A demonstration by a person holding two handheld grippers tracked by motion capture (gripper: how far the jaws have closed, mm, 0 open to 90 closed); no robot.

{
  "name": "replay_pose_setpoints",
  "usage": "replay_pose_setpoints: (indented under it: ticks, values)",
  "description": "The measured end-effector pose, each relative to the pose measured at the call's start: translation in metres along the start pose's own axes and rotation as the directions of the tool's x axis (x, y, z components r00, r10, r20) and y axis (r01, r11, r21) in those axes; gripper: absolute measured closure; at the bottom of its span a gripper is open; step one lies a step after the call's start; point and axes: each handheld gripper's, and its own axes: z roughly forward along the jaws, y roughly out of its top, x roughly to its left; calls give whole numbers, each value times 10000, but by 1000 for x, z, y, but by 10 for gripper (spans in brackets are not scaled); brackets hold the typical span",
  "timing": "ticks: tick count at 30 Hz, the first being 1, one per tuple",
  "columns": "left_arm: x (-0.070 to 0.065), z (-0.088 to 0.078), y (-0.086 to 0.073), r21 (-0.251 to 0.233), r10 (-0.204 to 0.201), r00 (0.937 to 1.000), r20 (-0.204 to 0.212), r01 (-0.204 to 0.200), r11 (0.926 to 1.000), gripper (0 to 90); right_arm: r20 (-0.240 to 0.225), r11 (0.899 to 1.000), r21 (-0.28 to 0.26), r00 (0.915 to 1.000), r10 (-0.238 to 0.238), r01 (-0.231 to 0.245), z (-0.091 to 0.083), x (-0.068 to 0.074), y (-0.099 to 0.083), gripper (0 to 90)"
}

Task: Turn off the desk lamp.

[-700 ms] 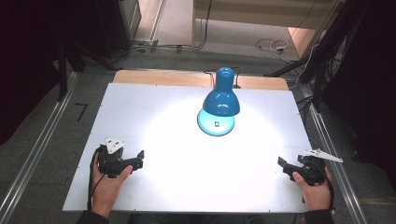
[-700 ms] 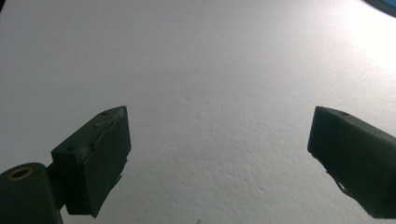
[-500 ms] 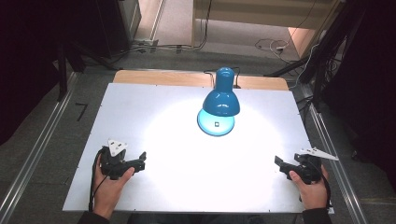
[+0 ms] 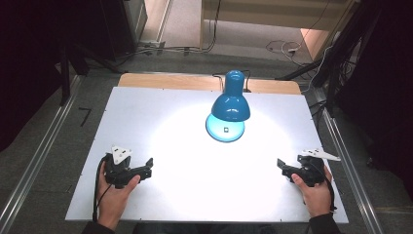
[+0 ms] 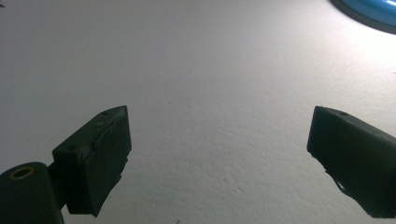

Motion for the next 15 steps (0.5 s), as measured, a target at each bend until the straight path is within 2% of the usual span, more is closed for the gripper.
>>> replay_pose_setpoints:
  ticks: [15]
  values:
    - [1,0,-1,-36,-65,10000,-56,65,10000,73,-209,9992,149,9991,-371,374,14,15,8,122]
